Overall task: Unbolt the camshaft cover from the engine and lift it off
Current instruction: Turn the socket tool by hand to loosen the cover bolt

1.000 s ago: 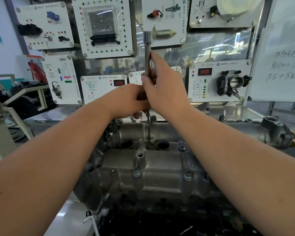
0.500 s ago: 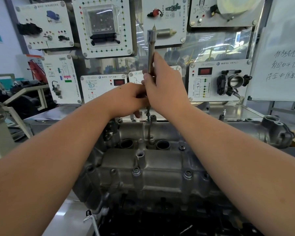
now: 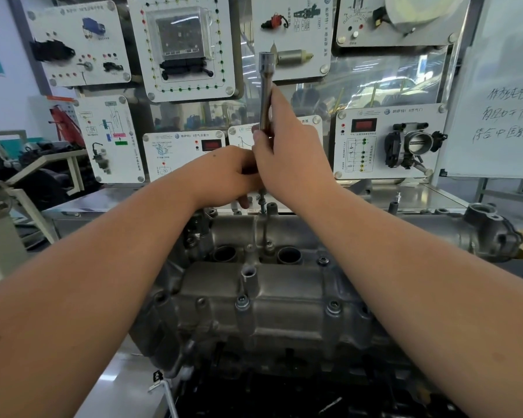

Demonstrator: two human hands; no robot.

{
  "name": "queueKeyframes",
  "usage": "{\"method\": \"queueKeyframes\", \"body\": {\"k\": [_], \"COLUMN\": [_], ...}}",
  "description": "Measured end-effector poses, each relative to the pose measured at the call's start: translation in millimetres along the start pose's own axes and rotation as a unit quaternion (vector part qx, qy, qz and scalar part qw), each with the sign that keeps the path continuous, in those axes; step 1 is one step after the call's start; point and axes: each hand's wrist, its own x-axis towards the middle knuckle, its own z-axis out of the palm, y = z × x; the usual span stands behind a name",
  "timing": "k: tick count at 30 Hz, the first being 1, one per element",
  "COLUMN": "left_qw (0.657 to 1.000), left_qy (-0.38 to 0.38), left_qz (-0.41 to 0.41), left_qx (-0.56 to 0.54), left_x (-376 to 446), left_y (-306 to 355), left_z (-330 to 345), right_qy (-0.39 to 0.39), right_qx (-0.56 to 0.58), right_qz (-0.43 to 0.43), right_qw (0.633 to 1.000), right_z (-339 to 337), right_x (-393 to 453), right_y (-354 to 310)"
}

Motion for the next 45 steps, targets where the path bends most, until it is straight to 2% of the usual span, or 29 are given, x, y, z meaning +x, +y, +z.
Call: {"method": "queueKeyframes", "body": {"k": [6, 10, 19, 26, 31, 36, 45], "left_qw": [1.000, 1.000, 1.000, 1.000, 1.000, 1.000, 1.000], "left_qy": [0.006, 0.005, 0.002, -0.006, -0.005, -0.012, -0.007], "left_qz": [-0.002, -0.011, -0.004, 0.004, -0.003, -0.016, -0.016], "left_qx": [0.003, -0.017, -0.005, -0.010, -0.011, -0.023, 0.006], "left_x": [1.3, 1.2, 2.1, 0.9, 3.3, 1.8, 4.2], "left_y": [-1.3, -0.5, -2.2, -2.8, -5.8, -3.5, -6.4], "left_z": [0.5, 0.4, 0.0, -1.2, -0.9, -0.5, -0.2], "right_qy": [0.033, 0.014, 0.026, 0.004, 0.023, -0.016, 0.006], "right_qx": [0.015, -0.008, 0.019, 0.031, 0.032, 0.041, 0.031], "right_qz": [-0.034, -0.028, -0.030, -0.021, -0.032, -0.026, -0.022], "right_qw": [0.999, 0.999, 0.999, 0.999, 0.999, 0.999, 0.999], "right_z": [0.0, 0.9, 0.1, -0.5, -0.6, -1.1, -0.6], "right_x": [-0.7, 1.2, 2.2, -0.5, 1.0, 3.7, 2.2], "right_y": [1.5, 1.6, 3.9, 3.5, 3.9, 5.5, 5.3]}}
